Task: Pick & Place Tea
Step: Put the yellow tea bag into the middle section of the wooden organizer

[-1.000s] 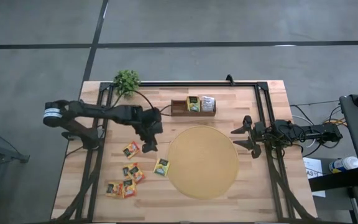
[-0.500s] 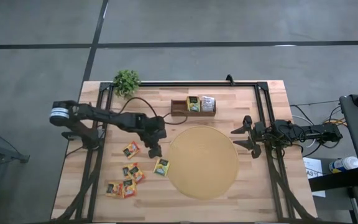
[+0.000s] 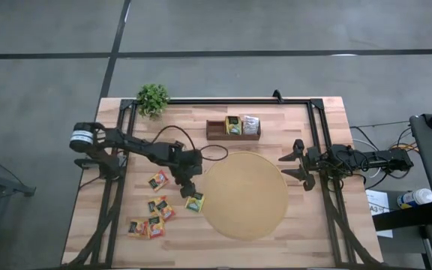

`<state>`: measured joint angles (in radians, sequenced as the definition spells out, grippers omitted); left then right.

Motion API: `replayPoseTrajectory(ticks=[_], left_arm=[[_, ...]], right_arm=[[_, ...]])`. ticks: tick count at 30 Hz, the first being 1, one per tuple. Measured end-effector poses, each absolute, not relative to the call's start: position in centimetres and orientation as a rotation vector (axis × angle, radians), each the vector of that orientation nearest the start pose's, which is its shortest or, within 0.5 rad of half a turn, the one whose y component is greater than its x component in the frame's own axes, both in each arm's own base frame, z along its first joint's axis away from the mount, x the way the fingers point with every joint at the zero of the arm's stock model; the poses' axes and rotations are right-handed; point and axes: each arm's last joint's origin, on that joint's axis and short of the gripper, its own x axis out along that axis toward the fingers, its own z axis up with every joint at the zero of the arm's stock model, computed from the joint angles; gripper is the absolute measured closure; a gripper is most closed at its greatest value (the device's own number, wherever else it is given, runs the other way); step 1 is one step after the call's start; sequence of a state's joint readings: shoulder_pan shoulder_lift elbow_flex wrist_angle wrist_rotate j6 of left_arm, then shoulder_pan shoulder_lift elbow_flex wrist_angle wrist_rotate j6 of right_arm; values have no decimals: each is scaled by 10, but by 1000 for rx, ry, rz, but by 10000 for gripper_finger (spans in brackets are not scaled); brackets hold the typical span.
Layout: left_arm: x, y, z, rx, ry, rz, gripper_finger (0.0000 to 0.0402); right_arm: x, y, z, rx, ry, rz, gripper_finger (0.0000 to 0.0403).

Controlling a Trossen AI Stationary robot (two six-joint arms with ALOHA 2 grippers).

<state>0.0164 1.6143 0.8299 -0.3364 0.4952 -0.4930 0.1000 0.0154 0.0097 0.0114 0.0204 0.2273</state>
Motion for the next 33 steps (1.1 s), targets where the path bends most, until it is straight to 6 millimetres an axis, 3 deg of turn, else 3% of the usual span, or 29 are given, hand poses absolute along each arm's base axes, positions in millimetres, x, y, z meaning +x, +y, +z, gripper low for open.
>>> replayPoseTrajectory(ticks=[11,25,33], left_arm=[[294,-18,136,-732,1235,-169,207],[294,-18,139,-744,1220,-130,207],[297,-22,145,-791,1183,-265,207]], right_arm=[[98,9,167,228,3,79,181],[98,9,167,227,3,80,181],[98,9,167,227,3,80,181]])
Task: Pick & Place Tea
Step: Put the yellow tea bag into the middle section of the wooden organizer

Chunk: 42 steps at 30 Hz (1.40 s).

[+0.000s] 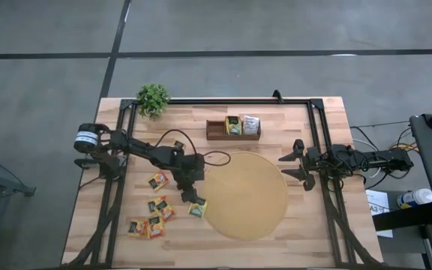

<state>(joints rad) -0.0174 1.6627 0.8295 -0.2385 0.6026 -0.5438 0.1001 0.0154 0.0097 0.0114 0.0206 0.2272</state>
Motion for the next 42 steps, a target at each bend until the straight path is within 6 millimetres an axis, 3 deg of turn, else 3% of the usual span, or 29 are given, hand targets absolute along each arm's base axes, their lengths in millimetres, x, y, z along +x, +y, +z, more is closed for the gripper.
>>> replayPoseTrajectory(ticks=[14,19,29,42], left_arm=[[298,-21,145,-774,1170,-239,207],[296,-18,142,-729,1179,-143,207],[298,-19,136,-729,1198,-159,208],[300,-28,132,-728,1205,-193,250]], right_arm=[[98,9,167,228,3,80,181],[98,9,167,228,3,80,181],[98,9,167,228,3,80,181],[98,9,167,228,3,80,181]])
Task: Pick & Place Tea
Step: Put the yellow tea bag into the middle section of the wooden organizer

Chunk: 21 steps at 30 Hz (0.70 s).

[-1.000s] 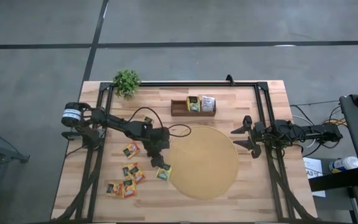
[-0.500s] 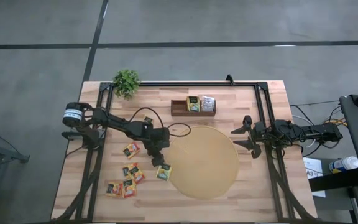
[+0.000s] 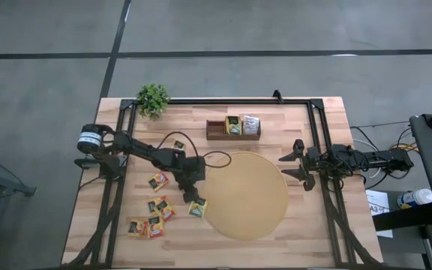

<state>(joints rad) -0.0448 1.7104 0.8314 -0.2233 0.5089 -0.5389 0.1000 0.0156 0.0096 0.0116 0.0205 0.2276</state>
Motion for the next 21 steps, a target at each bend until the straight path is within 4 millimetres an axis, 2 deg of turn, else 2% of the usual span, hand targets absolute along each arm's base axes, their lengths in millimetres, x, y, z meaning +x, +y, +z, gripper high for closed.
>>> replayPoseTrajectory(ticks=[8,12,17,21], left_arm=[[300,-33,130,-721,1214,-179,279],[300,-33,129,-719,1216,-175,319],[300,-32,128,-701,1218,-143,390],[300,-32,128,-700,1215,-136,400]], right_arm=[[98,9,167,228,4,80,181],[98,9,167,228,4,80,181],[98,9,167,228,4,80,181],[98,9,167,227,4,79,181]])
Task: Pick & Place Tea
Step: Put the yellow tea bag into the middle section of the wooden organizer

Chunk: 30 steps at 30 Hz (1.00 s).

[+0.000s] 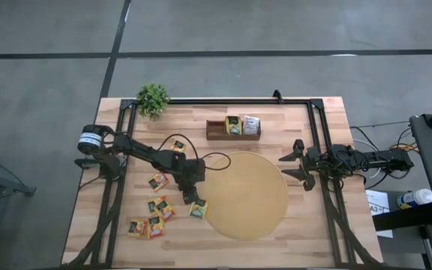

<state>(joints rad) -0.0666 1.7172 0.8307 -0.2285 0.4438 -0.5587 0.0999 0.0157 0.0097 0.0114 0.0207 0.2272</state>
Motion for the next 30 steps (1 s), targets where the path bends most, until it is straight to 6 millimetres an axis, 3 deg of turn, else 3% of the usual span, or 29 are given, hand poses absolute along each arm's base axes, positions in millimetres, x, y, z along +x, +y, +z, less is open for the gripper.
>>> replayPoseTrajectory(ticks=[5,19,30], left_arm=[[301,-33,138,-693,1192,-134,401],[318,-22,199,-588,1024,-57,401],[338,27,243,-520,855,78,401]], right_arm=[[98,9,167,228,4,80,181],[98,9,167,228,4,80,181],[98,9,167,228,4,79,181]])
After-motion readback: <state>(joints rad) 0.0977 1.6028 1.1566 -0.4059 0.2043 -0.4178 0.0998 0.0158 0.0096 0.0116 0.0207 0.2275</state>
